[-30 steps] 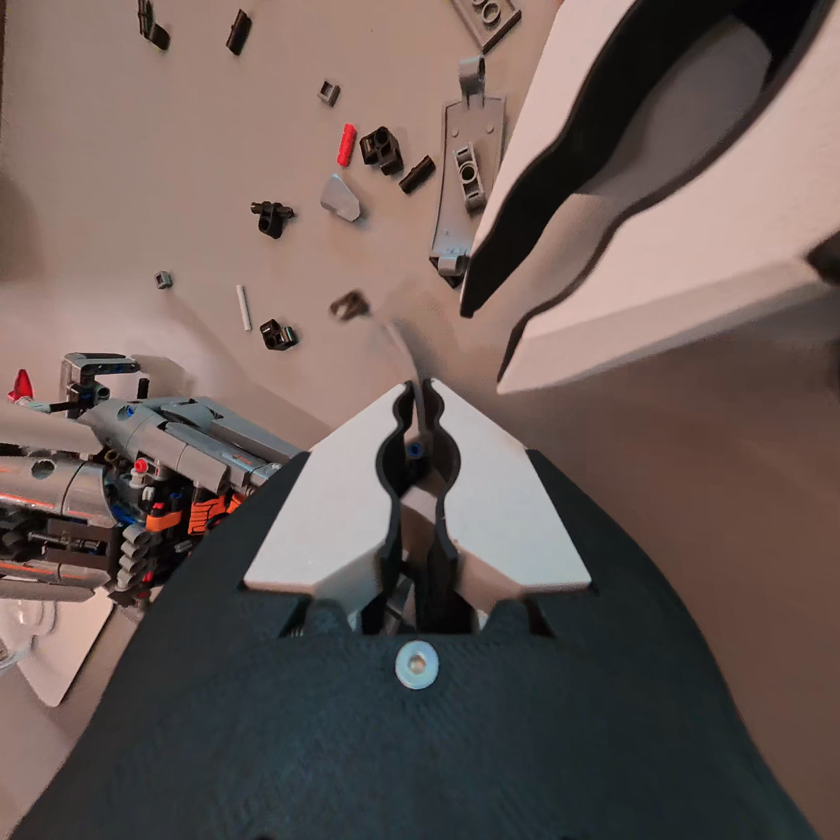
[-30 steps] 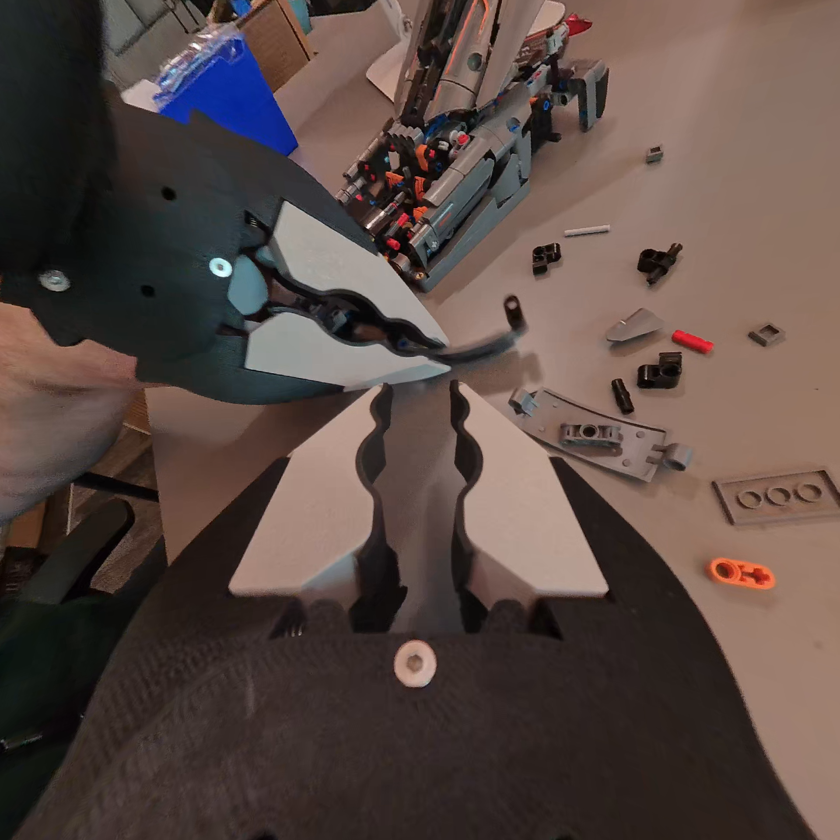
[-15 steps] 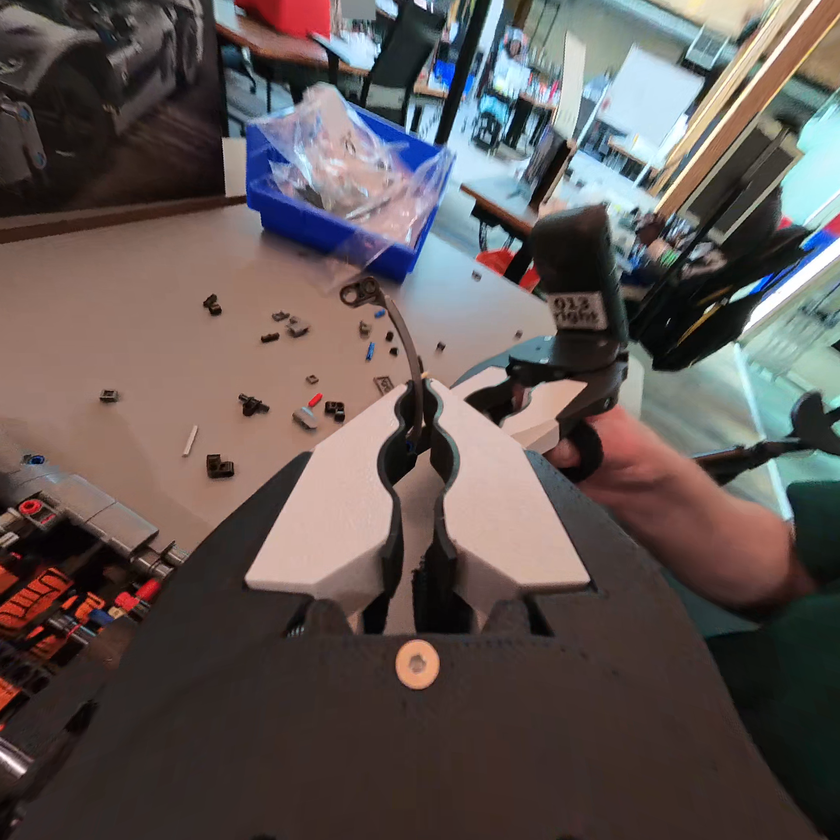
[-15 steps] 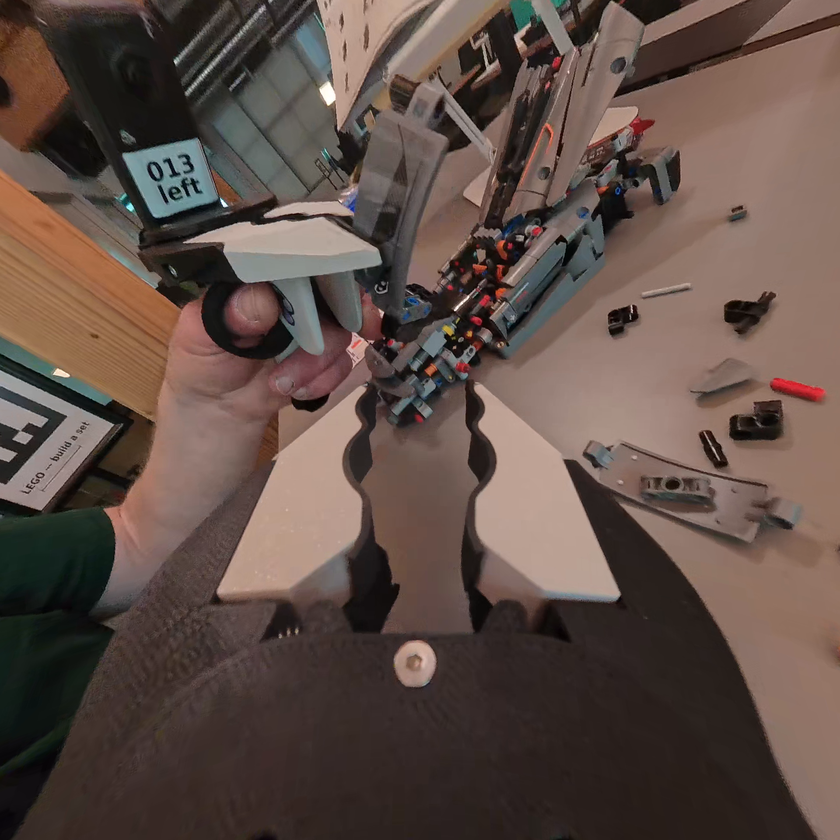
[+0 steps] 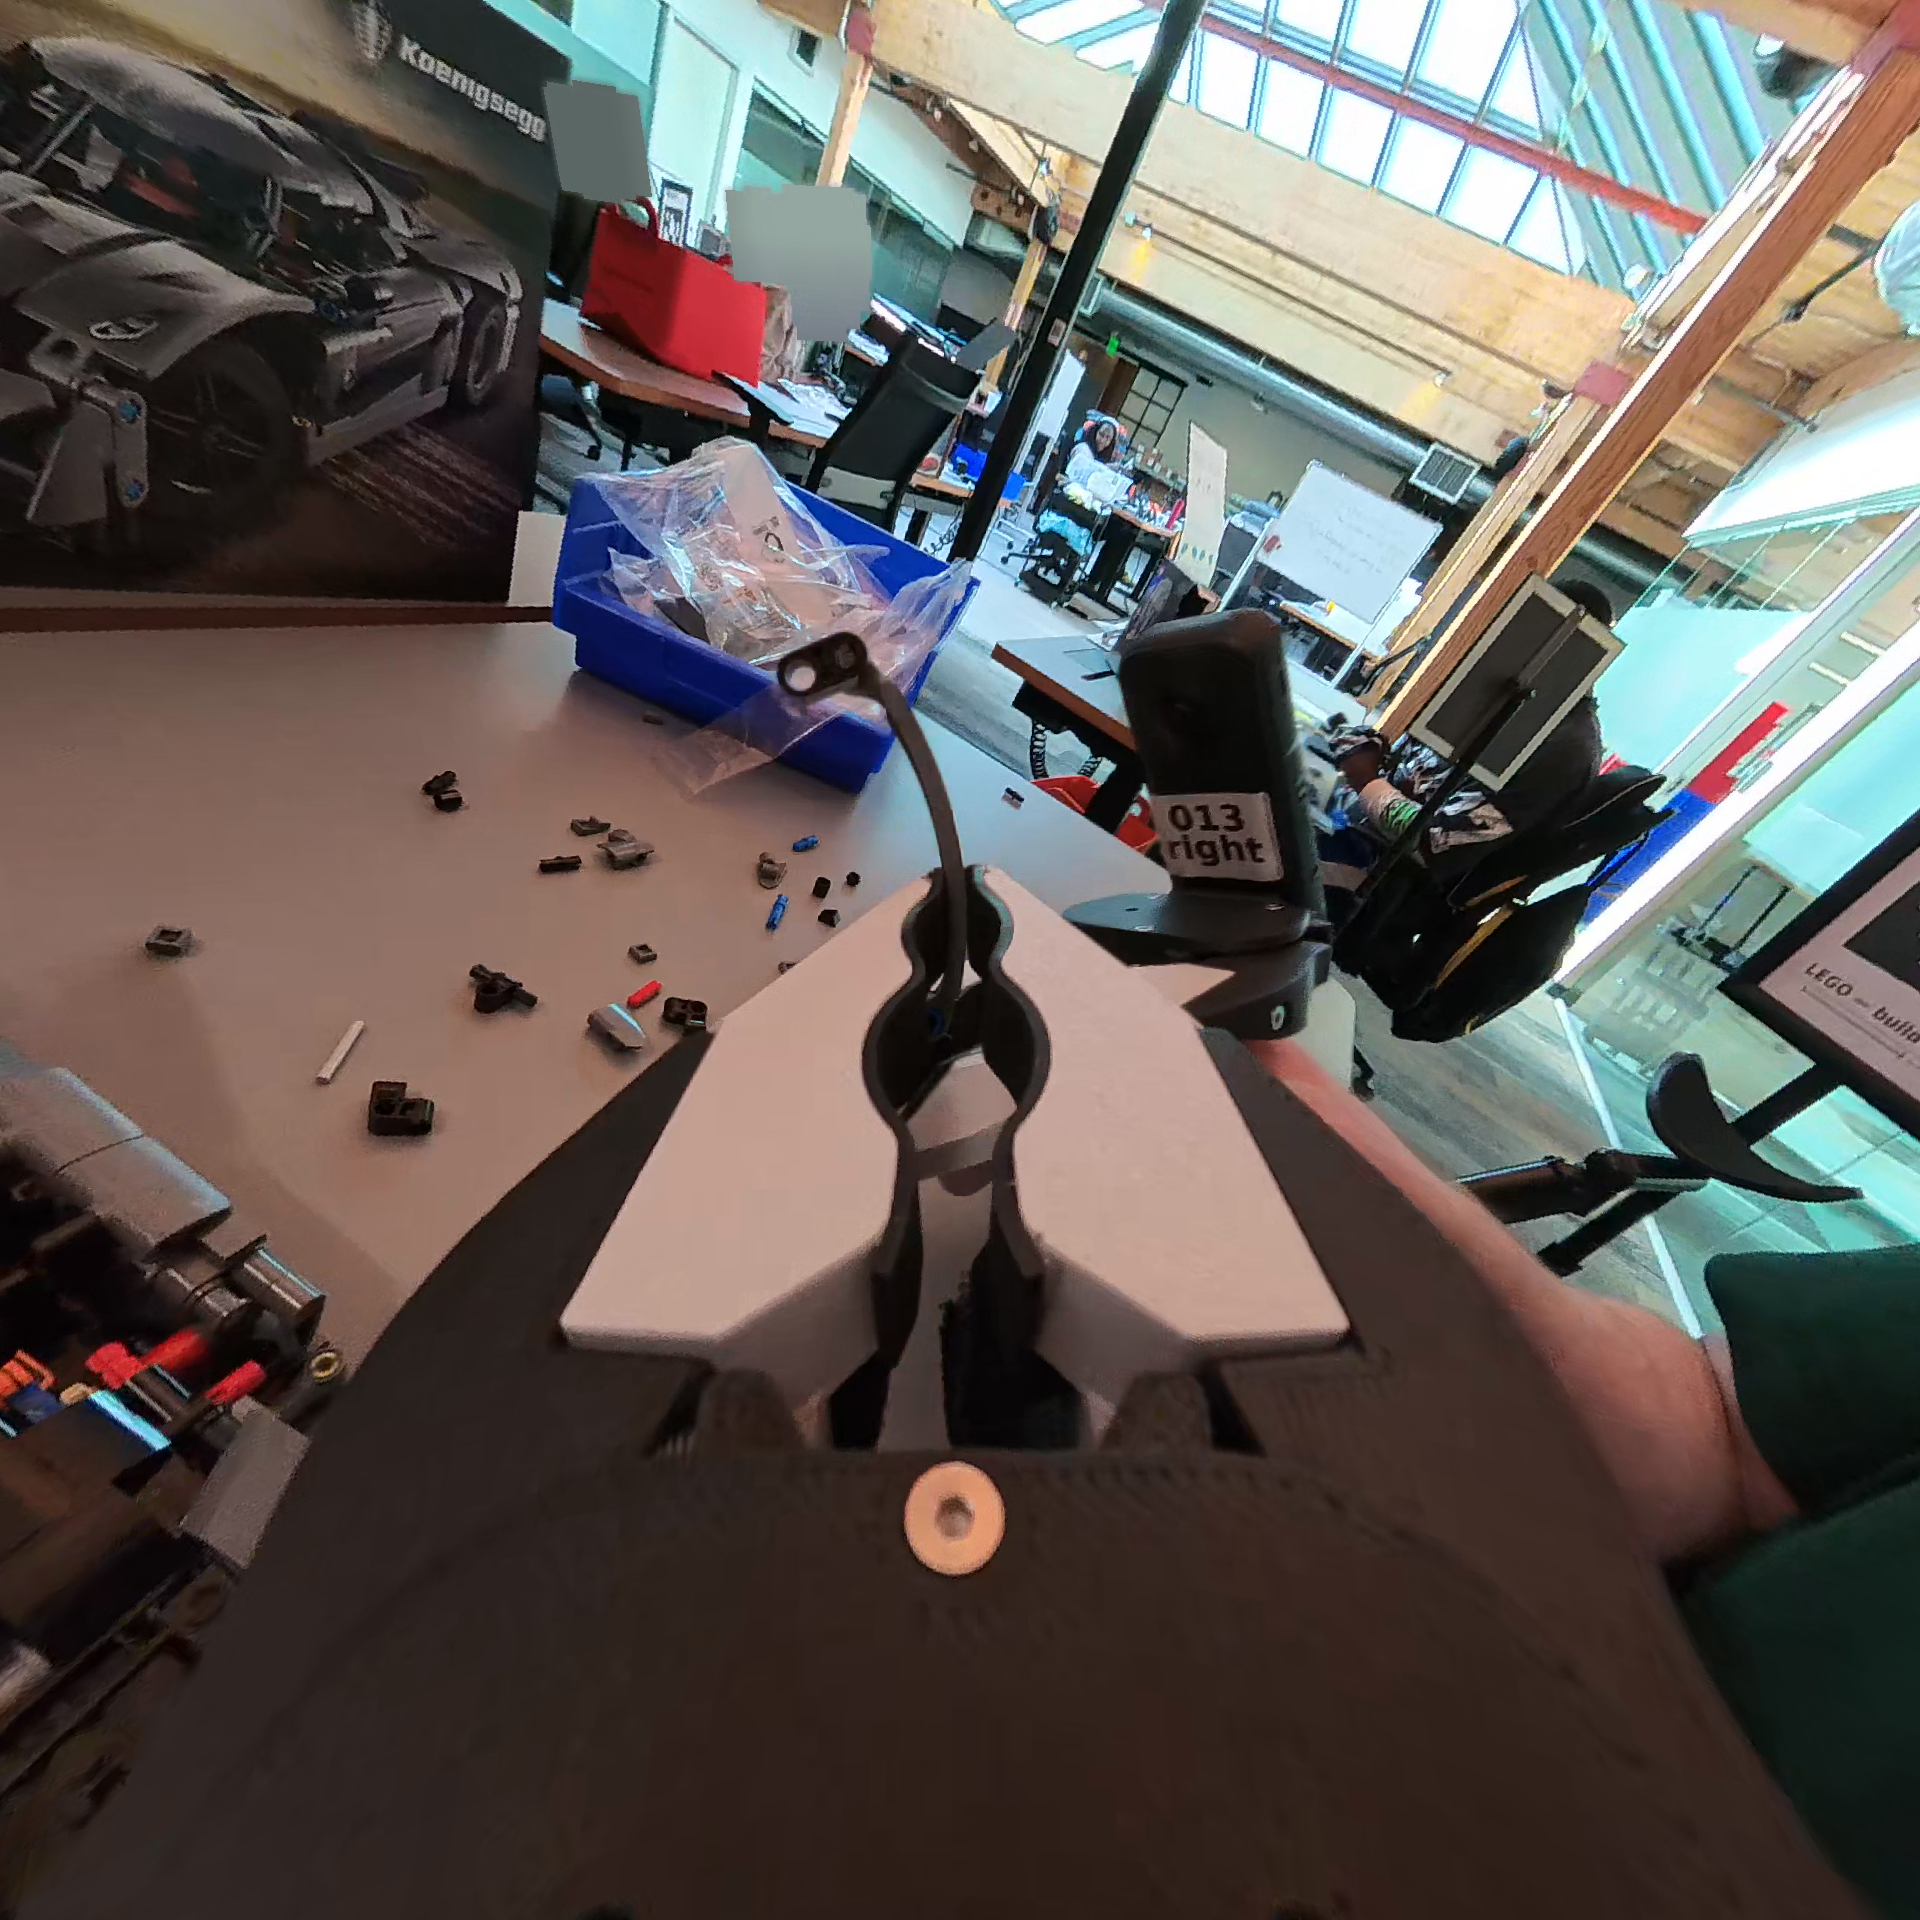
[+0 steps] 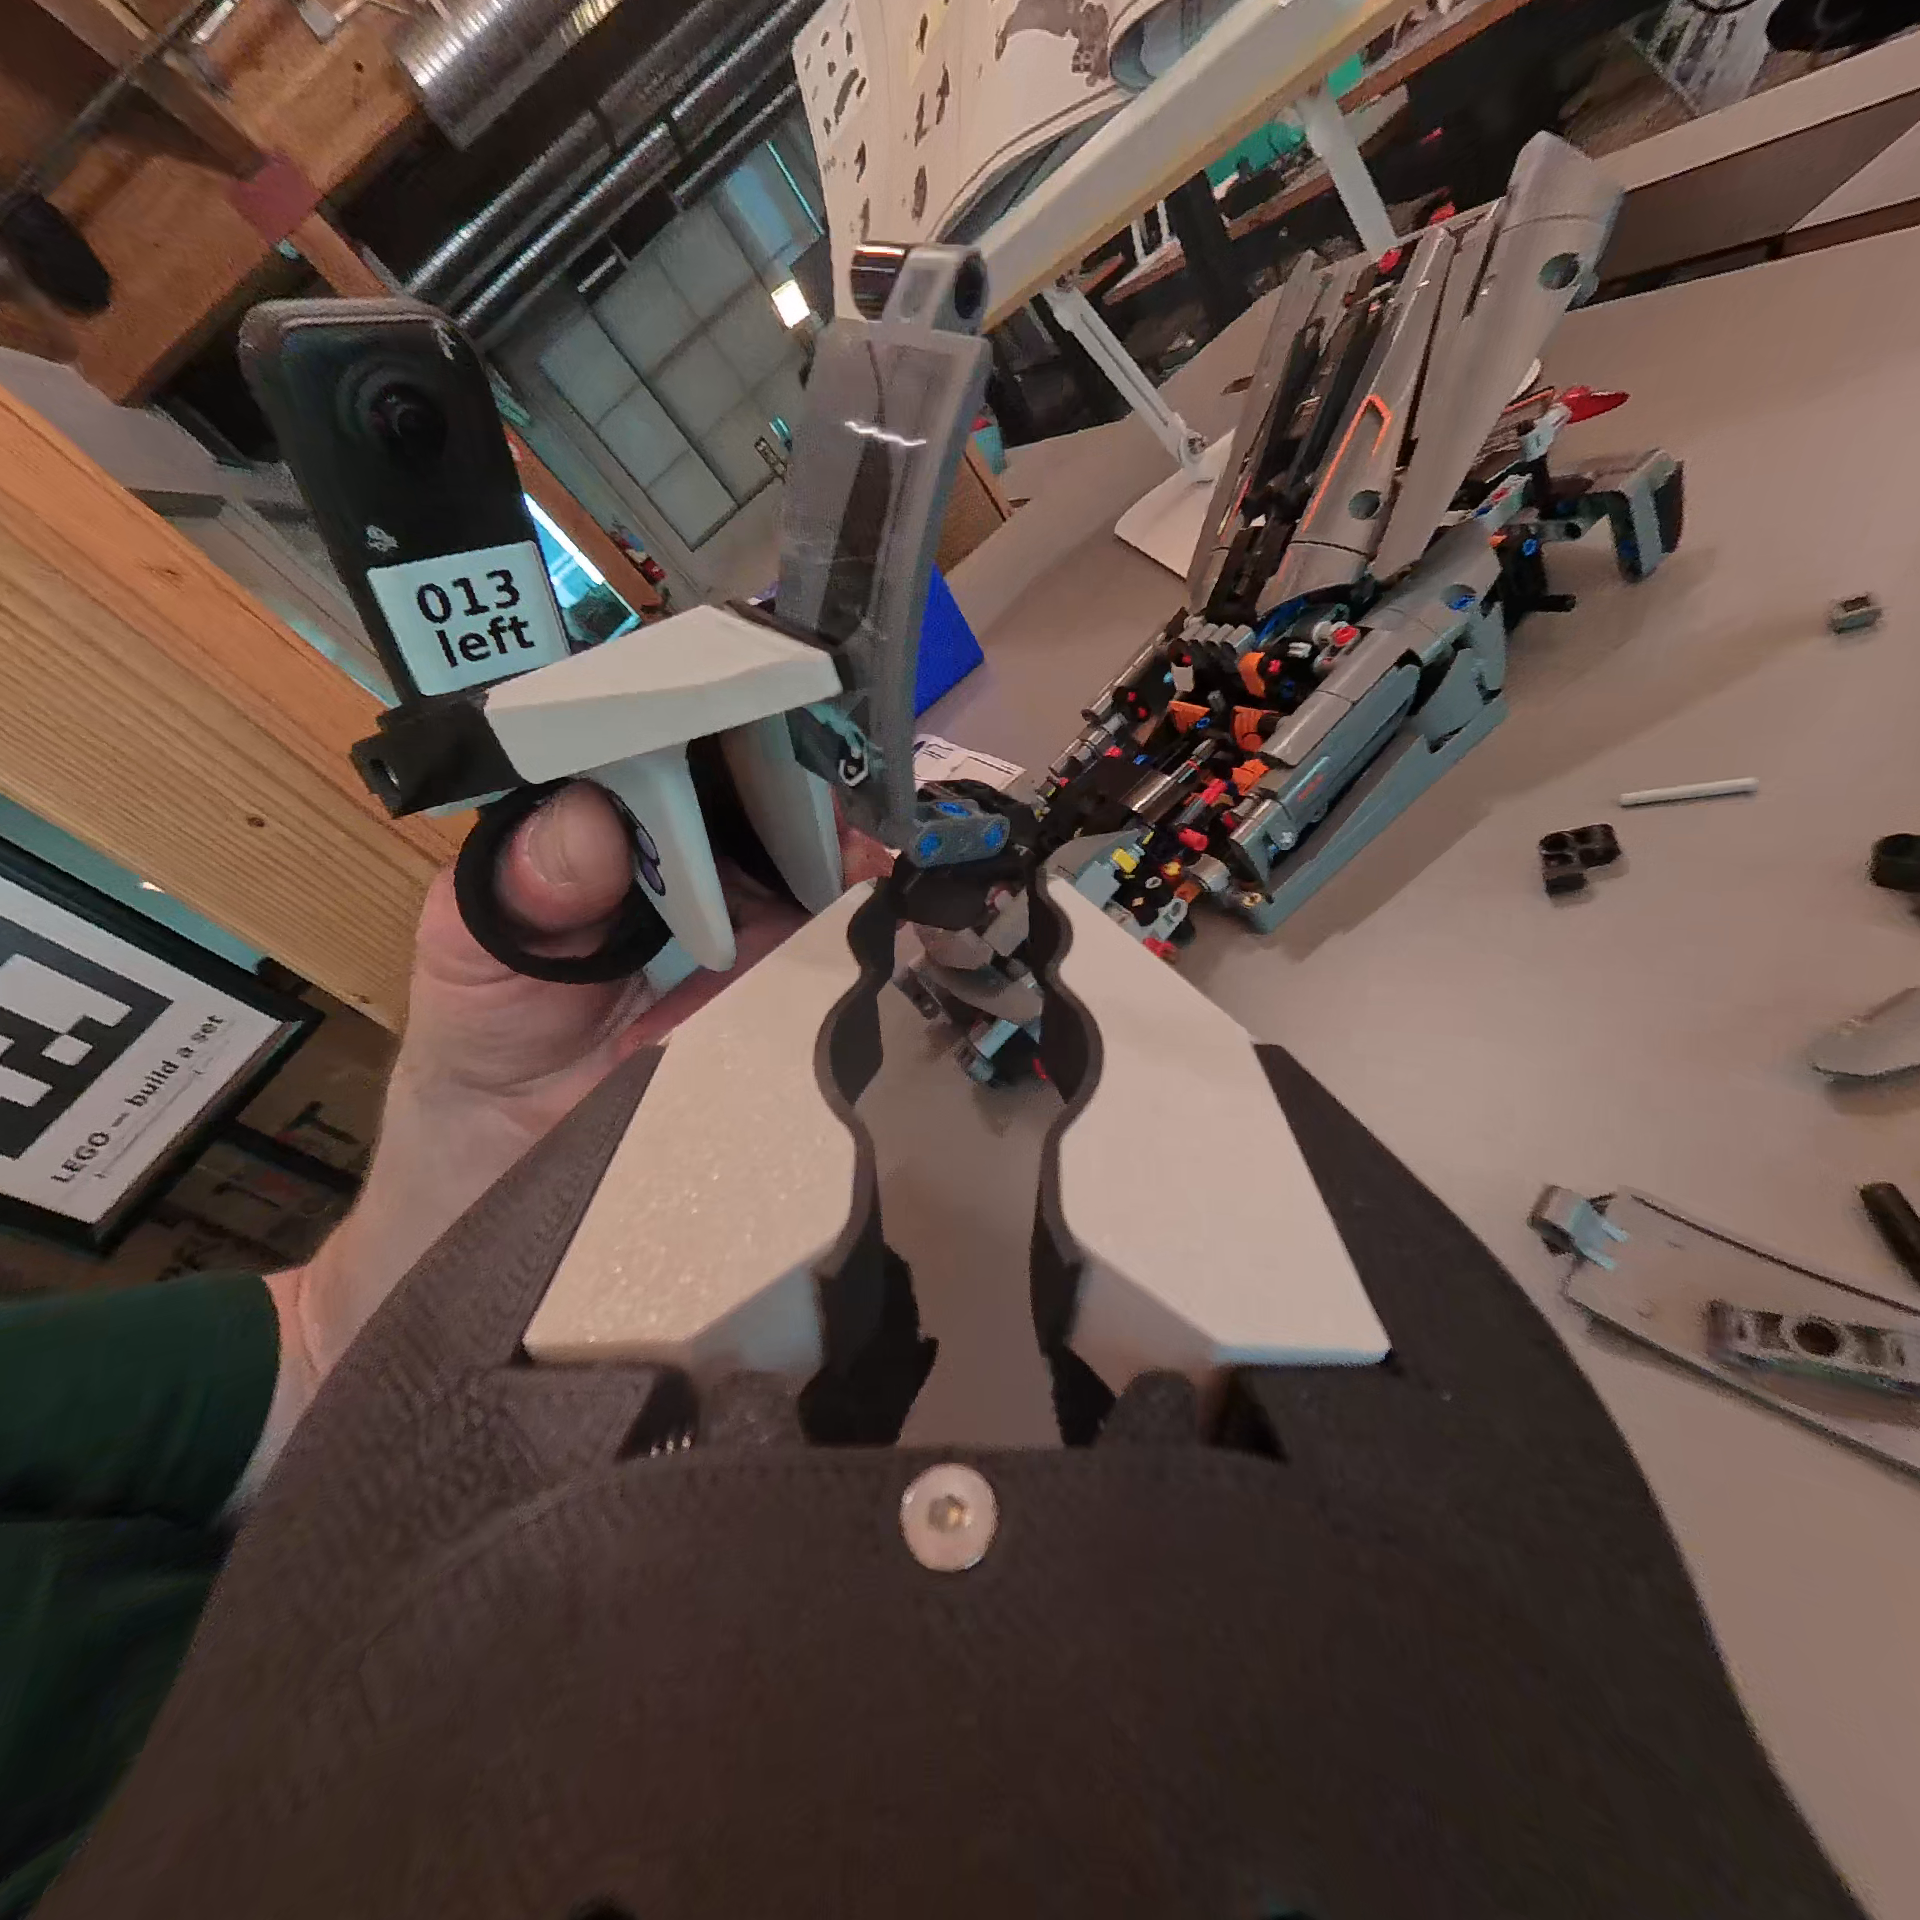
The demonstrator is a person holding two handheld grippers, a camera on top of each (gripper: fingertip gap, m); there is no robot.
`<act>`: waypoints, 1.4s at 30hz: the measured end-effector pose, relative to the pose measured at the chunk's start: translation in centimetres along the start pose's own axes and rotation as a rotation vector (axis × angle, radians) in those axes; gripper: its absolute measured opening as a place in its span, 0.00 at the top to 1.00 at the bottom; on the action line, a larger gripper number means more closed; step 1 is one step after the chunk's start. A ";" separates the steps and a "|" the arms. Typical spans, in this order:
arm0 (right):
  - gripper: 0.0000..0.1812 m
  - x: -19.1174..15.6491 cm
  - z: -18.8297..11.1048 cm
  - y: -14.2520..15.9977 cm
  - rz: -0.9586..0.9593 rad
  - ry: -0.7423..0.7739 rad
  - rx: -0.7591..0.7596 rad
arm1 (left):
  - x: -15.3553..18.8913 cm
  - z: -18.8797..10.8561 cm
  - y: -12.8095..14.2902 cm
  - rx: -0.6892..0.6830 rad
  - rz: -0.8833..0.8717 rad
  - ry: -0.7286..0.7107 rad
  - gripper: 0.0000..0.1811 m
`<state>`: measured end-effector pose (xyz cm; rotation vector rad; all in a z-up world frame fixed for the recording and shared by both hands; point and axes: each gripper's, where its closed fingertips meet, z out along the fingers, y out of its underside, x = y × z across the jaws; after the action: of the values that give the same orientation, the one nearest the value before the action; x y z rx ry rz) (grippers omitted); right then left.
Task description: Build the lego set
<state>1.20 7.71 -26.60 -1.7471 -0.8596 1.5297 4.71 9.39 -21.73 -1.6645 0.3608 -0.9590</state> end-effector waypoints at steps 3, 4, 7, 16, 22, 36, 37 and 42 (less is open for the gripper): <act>0.89 -0.7 0.4 0.0 0.038 -0.066 0.008 | 0.3 -0.5 -0.5 0.038 -0.030 0.028 1.00; 0.89 -0.9 0.4 -0.1 0.049 -0.086 0.017 | 0.4 -0.7 -0.6 0.048 -0.045 0.042 1.00; 0.89 -1.3 0.5 -0.3 0.090 -0.133 0.028 | 0.4 -1.0 -0.9 0.070 -0.074 0.060 1.00; 0.90 -1.7 0.4 -0.3 0.150 -0.180 0.048 | 0.3 -2.2 -2.3 0.179 -0.134 0.103 1.00; 0.93 -2.1 0.5 -0.7 0.197 -0.248 0.085 | 0.5 -2.2 -2.3 0.187 -0.154 0.121 1.00; 0.92 -2.7 0.2 -2.2 0.351 -0.361 0.268 | 0.9 -2.9 -3.9 0.345 -0.215 0.147 1.00; 0.92 -2.6 0.3 -2.3 0.360 -0.361 0.278 | 0.9 -2.9 -4.0 0.359 -0.217 0.145 1.00; 0.97 -2.8 0.2 -2.5 0.353 -0.376 0.320 | 1.0 -2.9 -3.9 0.389 -0.251 0.158 1.00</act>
<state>0.61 6.85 -23.01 -1.4498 -0.4506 2.1436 2.24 8.13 -17.66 -1.2997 0.0604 -1.2635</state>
